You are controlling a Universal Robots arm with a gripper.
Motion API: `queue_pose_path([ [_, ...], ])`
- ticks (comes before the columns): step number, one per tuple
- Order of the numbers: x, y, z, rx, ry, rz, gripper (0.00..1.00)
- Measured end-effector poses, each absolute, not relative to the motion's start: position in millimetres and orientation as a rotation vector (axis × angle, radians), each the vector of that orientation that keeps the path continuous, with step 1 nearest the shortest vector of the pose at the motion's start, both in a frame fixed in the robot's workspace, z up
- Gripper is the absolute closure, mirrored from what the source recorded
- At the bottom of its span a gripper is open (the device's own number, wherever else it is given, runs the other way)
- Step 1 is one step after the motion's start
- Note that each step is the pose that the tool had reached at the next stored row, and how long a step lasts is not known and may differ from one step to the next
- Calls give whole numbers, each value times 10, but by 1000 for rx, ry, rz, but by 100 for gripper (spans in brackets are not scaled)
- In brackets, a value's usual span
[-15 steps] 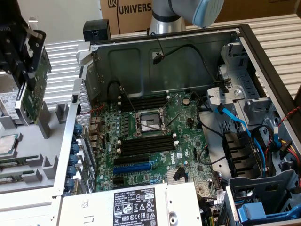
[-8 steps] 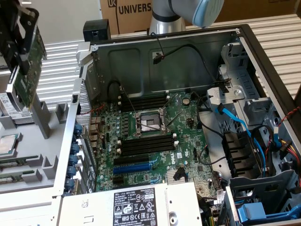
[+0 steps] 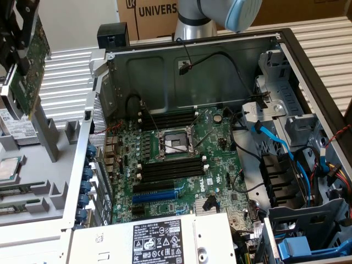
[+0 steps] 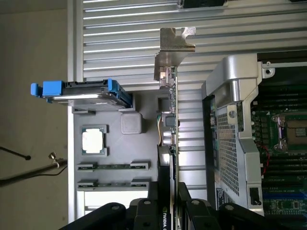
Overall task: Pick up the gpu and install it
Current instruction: 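Pick up the gpu and move the gpu toward the slot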
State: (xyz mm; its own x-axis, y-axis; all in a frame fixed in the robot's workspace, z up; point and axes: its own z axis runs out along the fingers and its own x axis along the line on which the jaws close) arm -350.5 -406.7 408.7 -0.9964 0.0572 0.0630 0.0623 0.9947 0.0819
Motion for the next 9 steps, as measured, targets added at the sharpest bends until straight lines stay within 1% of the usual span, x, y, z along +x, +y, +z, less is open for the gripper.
queue_pose_path([
  [5, -3504, -4067, 4089, -92, -3077, -129, 74],
  [9, -3438, -4067, 4152, -92, -3077, -129, 74],
])
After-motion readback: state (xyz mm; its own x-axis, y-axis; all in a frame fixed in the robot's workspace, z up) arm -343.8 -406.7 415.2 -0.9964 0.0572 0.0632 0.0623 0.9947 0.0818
